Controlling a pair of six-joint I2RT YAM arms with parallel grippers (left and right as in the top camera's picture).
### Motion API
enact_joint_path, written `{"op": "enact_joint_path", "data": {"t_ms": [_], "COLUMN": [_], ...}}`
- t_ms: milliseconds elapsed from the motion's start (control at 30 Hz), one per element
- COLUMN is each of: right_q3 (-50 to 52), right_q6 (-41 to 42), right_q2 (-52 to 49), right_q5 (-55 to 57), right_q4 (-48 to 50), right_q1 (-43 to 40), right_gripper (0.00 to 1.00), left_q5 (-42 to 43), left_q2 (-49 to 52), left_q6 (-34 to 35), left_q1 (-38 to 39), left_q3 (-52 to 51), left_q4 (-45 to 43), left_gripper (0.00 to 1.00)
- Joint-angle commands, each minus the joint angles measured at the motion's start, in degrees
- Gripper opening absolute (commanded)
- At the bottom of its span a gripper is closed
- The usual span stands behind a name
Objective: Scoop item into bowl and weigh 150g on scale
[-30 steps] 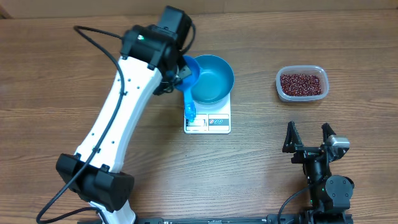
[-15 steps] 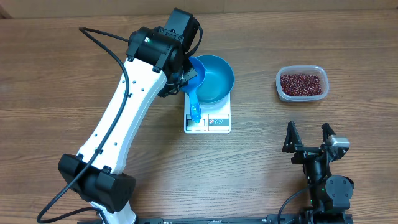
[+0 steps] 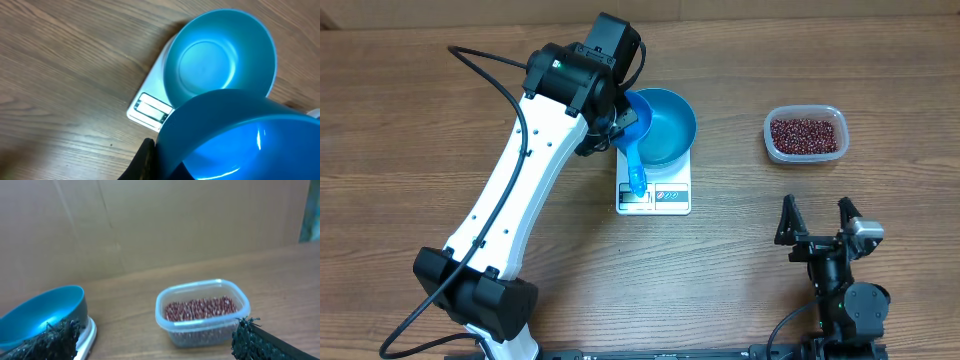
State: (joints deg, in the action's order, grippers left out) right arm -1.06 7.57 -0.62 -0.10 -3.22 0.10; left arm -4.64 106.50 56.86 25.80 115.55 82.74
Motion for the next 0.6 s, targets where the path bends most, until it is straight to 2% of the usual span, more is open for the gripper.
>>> {"op": "enact_joint_path", "data": {"t_ms": [0,133,567], "right_q3": [0.61,0.61,0.61], "right_q6": [2.25,3.37,3.37], "right_q2": [0.46,0.46,0.46], "right_q5": [-3.15,-8.07,-7.96], "right_q4": [1.49,1.64,2.47], "right_q1": [0.26,0.26,0.26], "right_gripper": [1.00,1.00,1.00], "left_q5": [2.47,3.23,3.21], "left_q2": [-0.87,-0.87,-0.87], "left_q6": [0.63,1.62,4.61], "left_q1": [0.17,0.22,0.22], "left_q3": [0.92,0.92,0.92], "left_q4": [-0.55,-0.83,-0.96], "left_gripper": [0.04,0.04,0.04]}}
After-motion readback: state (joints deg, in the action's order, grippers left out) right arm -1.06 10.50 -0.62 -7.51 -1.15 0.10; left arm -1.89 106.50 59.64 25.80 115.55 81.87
